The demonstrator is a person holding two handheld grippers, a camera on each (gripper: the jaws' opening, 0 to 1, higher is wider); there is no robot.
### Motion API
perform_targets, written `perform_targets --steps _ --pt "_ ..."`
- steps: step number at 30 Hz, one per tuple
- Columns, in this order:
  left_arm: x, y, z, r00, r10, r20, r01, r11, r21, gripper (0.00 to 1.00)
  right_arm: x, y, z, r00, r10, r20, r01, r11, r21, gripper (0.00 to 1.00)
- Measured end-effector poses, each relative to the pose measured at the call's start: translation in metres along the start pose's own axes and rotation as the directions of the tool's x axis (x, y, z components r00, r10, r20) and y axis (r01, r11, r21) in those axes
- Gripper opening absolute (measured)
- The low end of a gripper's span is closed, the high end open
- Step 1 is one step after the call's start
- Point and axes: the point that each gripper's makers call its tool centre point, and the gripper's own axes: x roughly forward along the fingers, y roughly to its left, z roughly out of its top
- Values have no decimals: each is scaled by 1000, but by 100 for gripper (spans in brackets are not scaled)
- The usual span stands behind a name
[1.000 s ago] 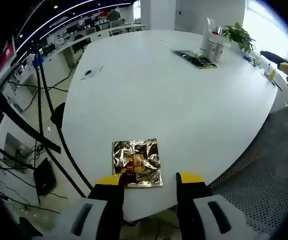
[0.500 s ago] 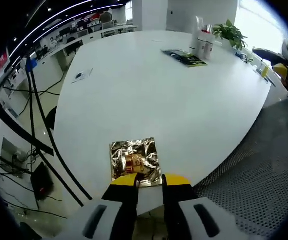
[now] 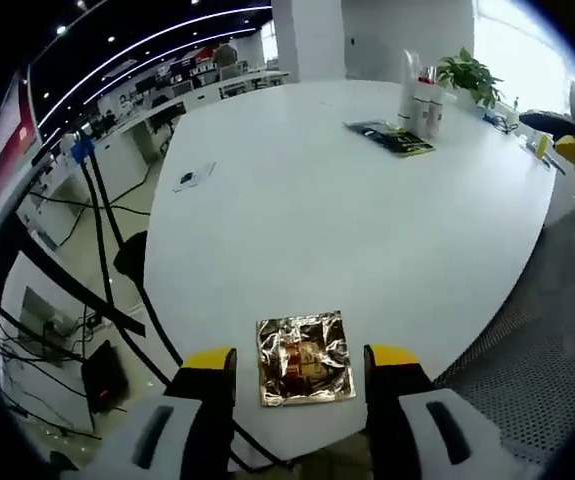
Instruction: Arrange the skincare products in the storage area until every visible bottle or jar stands upright without overlapping.
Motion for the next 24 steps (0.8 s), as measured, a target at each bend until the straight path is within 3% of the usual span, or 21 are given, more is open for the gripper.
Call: perform_targets --steps 2,3,5,7,8,10,17,20,22,24 --pt "5 -6 -4 999 -43 -17 42 997 -60 68 1 4 -3 1000 8 -18 -9 999 -34 43" --pt "7 -6 -5 999 -48 -20 47 998 -51 71 2 6 -3 1000 14 -23 -15 999 -45 43" --pt "9 -8 -9 998 -56 -38 55 998 -34 68 2 9 -3 999 21 -24 -22 998 -58 43" --pt "7 -12 -20 992 -61 -106 61 998 -5 64 2 10 -3 999 26 -23 -28 998 -61 44" --pt "11 -13 -14 996 -57 -68 55 998 -39 63 2 10 -3 999 27 -24 -28 998 -60 44" --pt "11 -12 -14 997 -49 -64 46 997 -55 63 2 9 -4 999 29 -26 -30 998 -59 44" --pt "9 -15 -15 994 -51 -97 46 998 -50 61 0 5 1 1000 29 7 -29 999 -19 45" --pt "9 -17 -14 993 -51 -109 46 998 -52 55 2 11 -1 999 45 -12 -46 998 -50 44" --pt "7 -19 -13 991 -59 -117 55 998 -40 43 3 17 0 998 64 -15 -65 995 -71 44" --pt "6 -19 -15 991 -60 -123 55 998 -40 41 4 20 -1 997 75 -21 -77 993 -95 44"
